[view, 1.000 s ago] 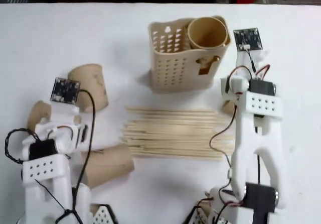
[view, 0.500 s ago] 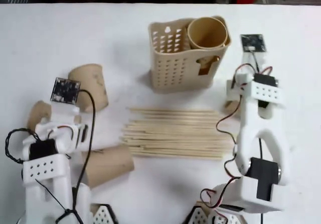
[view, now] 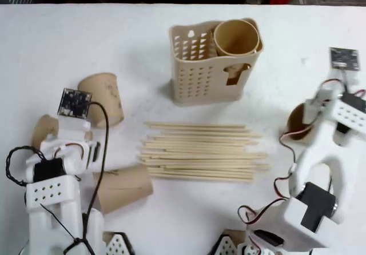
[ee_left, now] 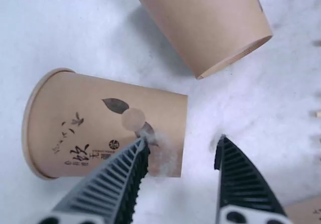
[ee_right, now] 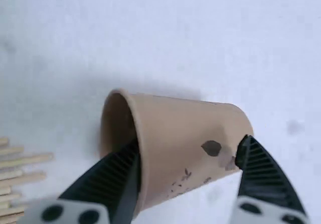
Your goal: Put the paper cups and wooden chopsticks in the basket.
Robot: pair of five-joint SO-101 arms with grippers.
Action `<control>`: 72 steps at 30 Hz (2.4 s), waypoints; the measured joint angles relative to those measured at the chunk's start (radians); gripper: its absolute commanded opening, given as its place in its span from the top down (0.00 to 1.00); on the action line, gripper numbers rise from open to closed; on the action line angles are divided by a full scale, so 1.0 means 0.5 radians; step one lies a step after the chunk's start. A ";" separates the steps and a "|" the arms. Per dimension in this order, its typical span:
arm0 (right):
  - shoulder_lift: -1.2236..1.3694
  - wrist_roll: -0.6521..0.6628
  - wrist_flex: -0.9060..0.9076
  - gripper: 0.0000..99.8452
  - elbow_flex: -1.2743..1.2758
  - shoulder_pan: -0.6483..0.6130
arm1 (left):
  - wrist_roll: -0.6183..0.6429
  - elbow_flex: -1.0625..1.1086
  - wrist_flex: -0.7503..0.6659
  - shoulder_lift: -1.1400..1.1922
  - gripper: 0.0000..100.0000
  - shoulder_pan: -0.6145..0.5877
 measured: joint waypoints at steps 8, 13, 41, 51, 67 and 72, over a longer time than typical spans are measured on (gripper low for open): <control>0.049 0.166 0.153 0.73 -0.261 0.325 | 0.000 0.000 0.000 0.000 0.77 0.000; 0.316 0.295 0.153 0.77 -0.270 0.466 | 0.000 0.009 0.000 0.000 0.77 0.000; 0.193 -0.405 1.274 0.98 -1.854 -0.565 | 0.000 0.166 -0.270 -0.009 0.77 0.055; 0.589 -0.638 1.175 0.98 -2.446 -1.160 | -0.003 0.175 -0.276 -0.009 0.77 0.055; 0.804 -0.709 1.160 0.98 -2.697 -1.037 | -0.003 0.181 -0.279 -0.012 0.77 0.055; 0.804 -0.712 1.129 0.98 -2.581 -1.040 | -0.003 0.181 -0.279 -0.012 0.77 0.055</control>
